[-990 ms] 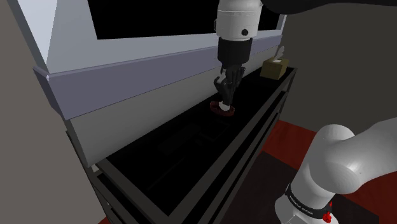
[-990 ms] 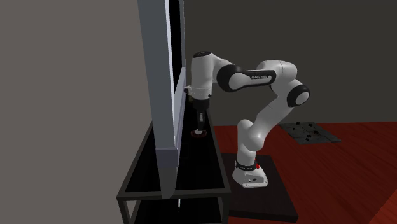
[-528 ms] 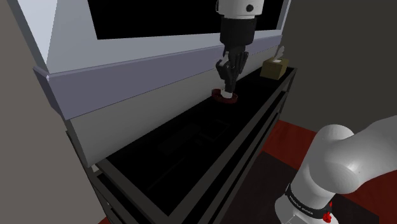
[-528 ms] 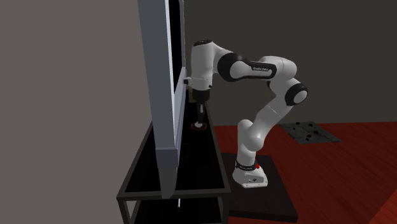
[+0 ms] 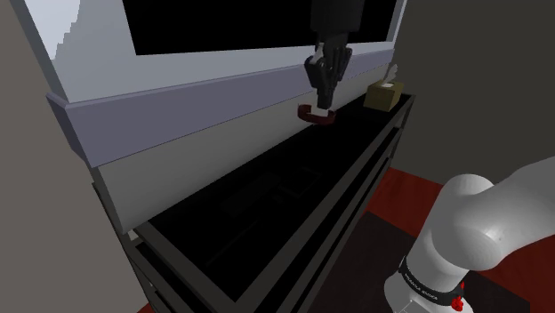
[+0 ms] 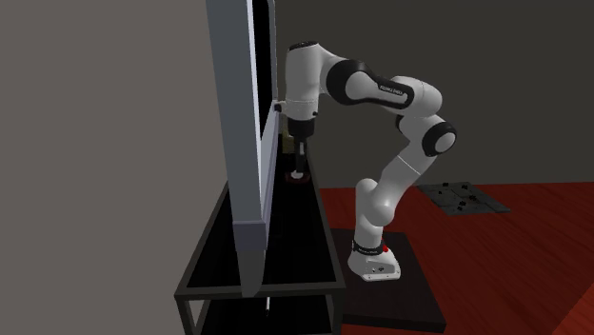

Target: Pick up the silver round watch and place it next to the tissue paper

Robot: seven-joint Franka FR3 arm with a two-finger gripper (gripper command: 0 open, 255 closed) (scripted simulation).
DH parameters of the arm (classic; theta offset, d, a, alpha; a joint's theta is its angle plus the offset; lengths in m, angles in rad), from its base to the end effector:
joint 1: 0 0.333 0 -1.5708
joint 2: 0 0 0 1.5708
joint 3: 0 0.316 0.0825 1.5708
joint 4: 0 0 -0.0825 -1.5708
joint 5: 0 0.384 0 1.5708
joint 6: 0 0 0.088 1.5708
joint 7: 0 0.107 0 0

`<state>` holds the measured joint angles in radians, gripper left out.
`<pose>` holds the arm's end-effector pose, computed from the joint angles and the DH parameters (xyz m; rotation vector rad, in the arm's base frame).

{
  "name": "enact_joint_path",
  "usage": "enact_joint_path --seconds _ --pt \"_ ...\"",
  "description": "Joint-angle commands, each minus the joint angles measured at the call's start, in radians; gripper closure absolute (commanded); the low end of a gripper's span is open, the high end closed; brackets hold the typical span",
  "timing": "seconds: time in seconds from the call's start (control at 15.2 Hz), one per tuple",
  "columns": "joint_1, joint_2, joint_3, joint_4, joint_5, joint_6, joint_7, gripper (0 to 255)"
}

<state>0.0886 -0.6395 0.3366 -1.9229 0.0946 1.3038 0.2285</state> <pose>0.2715 0.1950 0.7006 3.0268 0.2391 0.0337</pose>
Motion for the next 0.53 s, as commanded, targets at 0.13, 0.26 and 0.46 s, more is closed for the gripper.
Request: enact_joint_path --seconds 0.13,0.26,0.46 --pt "-0.007 0.032 -0.001 0.082 -0.008 -0.051 0.001 255" --pt "-0.010 0.049 0.000 0.124 -0.012 -0.077 0.002 255" --pt "-0.015 0.076 0.002 0.190 -0.018 -0.116 0.004 255"
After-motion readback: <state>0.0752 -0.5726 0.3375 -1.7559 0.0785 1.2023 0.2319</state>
